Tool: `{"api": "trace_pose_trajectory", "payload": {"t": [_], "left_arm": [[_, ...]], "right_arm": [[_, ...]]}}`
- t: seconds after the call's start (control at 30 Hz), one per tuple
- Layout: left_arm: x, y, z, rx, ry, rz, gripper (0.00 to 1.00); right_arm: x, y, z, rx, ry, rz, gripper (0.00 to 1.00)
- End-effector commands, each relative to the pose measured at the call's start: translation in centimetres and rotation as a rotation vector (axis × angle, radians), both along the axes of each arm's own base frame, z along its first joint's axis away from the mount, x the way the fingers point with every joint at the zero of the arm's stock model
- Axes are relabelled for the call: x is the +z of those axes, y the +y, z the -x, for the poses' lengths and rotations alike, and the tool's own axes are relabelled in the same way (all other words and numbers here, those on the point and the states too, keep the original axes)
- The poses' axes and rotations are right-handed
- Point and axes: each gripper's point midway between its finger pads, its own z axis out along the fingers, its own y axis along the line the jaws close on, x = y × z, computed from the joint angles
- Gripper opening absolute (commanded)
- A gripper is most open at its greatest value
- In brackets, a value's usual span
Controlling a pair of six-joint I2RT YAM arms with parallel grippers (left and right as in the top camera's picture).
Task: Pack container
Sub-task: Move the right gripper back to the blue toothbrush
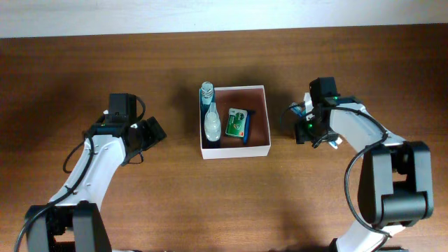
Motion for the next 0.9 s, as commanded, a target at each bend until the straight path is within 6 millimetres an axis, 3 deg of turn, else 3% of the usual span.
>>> {"api": "trace_pose_trajectory", "payload": {"t": [0.0, 0.23, 0.4, 0.7, 0.87], "left_arm": [[-0.2, 0.2, 0.1, -0.001, 0.007, -0.008, 1.0], [-0.2, 0.2, 0.1, -0.001, 0.007, -0.008, 1.0], [-0.2, 0.2, 0.1, -0.001, 0.007, -0.008, 1.0], [-0.2, 0.2, 0.1, -0.001, 0.007, -0.008, 1.0], [-0.2, 0.2, 0.1, -0.001, 0.007, -0.008, 0.99]], "right_arm": [[0.0, 0.0, -0.5, 0.014, -0.013, -0.007, 0.68], [0.0, 0.0, -0.6, 0.022, -0.017, -0.007, 0.68], [0.1, 2.0, -0.2, 0.129, -0.006, -0.105, 0.68], [0.1, 2.3, 0.0, 0.198, -0.001, -0.115, 0.68], [0.5, 3.9, -0.1, 0.292, -0.022, -0.198, 0.68]]}}
